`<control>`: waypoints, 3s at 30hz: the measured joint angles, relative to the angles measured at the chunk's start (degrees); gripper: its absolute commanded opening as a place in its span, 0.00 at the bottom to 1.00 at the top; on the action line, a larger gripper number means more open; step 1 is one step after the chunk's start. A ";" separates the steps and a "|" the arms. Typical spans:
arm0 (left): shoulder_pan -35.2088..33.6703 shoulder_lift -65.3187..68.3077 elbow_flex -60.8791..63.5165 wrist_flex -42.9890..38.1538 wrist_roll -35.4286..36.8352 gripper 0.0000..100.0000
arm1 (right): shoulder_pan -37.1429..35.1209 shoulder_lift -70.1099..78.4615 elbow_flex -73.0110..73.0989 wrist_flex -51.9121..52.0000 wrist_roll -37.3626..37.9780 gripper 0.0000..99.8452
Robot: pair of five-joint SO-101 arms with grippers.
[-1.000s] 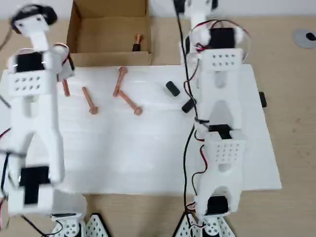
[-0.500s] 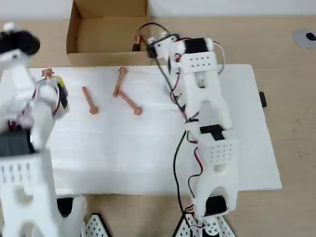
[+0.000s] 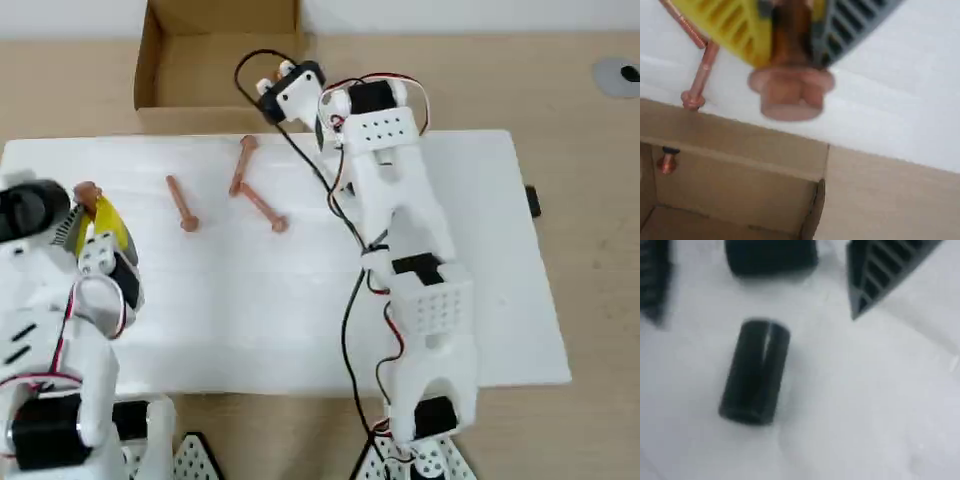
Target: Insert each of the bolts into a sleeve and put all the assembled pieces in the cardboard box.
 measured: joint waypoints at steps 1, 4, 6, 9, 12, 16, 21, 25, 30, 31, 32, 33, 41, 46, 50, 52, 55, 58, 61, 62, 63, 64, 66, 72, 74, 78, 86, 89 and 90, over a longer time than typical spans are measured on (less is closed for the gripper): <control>0.00 -0.70 0.35 0.00 0.00 0.01 | 0.00 0.79 0.00 -1.14 1.05 0.18; 0.00 -0.97 0.70 0.00 0.00 0.01 | 0.00 2.29 0.00 -2.99 3.34 0.18; 0.00 -1.05 0.70 0.00 0.00 0.01 | 0.00 2.90 0.00 -3.25 3.78 0.18; 0.00 -1.14 0.70 0.00 0.00 0.01 | 0.00 2.90 0.00 -3.34 4.04 0.18; 0.00 -1.14 0.70 0.00 0.00 0.01 | 0.26 2.90 0.00 -3.34 4.04 0.18; 0.00 -1.14 0.70 0.00 0.00 0.01 | 2.11 2.90 0.18 -3.34 4.04 0.18; 0.00 -1.14 0.70 0.00 0.00 0.01 | 2.73 4.75 0.26 -3.34 4.04 0.18; 0.00 -1.14 0.70 0.00 0.00 0.01 | 2.99 7.21 0.26 -3.34 4.04 0.18; 0.00 -1.14 0.70 0.00 0.00 0.01 | 2.99 9.14 -0.35 -3.52 4.04 0.18; 0.00 -1.14 0.70 0.00 0.00 0.01 | 2.99 9.67 -1.05 -3.52 4.04 0.18; 0.00 -1.14 0.70 0.00 0.00 0.01 | 3.08 10.29 -1.85 -3.43 4.04 0.18; 0.00 -1.14 0.70 0.00 0.00 0.01 | 3.08 10.90 -2.90 -3.34 4.04 0.18; 0.00 -1.14 0.70 0.00 0.00 0.01 | 3.08 18.55 -14.59 -2.11 4.04 0.18; 0.00 -1.14 0.70 0.00 0.00 0.01 | 2.99 23.56 -23.56 3.25 4.04 0.18; 0.00 -1.14 0.70 0.00 0.00 0.01 | 2.81 26.99 -29.98 7.65 4.13 0.18; 0.00 -1.14 0.70 0.00 0.00 0.01 | 2.81 28.13 -32.26 9.14 4.13 0.18; 0.00 -1.14 0.70 0.00 0.00 0.01 | 2.81 28.75 -33.58 9.85 4.13 0.17; 0.00 -1.14 0.70 0.00 0.00 0.01 | 2.99 28.92 -34.02 9.93 4.13 0.09; 0.00 -1.14 0.70 0.00 0.00 0.01 | 3.34 28.92 -34.02 9.93 4.13 0.02; 0.00 -1.14 0.70 0.00 0.00 0.01 | 3.43 28.84 -34.02 9.93 4.13 0.01; 0.00 -1.14 0.70 0.00 0.00 0.01 | 3.43 28.57 -34.02 10.02 4.13 0.01; 0.00 -1.14 0.70 0.00 0.00 0.01 | 3.34 28.40 -34.02 10.29 4.13 0.01; 0.00 -1.14 0.70 0.00 0.00 0.01 | 3.34 28.22 -33.93 10.55 4.13 0.01; 0.00 -1.14 0.70 0.00 0.00 0.01 | 3.16 26.73 -33.23 11.16 4.13 0.01; 0.00 -1.14 0.70 0.00 0.00 0.01 | 3.08 25.93 -33.05 11.52 4.13 0.01; 0.00 -1.14 0.70 0.00 0.00 0.01 | 3.08 22.24 -32.97 11.69 4.13 0.01; 0.00 -1.14 0.70 0.00 0.00 0.01 | -0.70 3.08 -32.97 11.69 4.13 0.01; 0.00 -1.49 0.70 0.00 0.00 0.01 | -3.60 -5.89 -32.97 11.69 4.13 0.01; 0.00 -1.49 0.70 0.00 0.00 0.01 | -4.75 -9.05 -32.97 11.69 4.13 0.01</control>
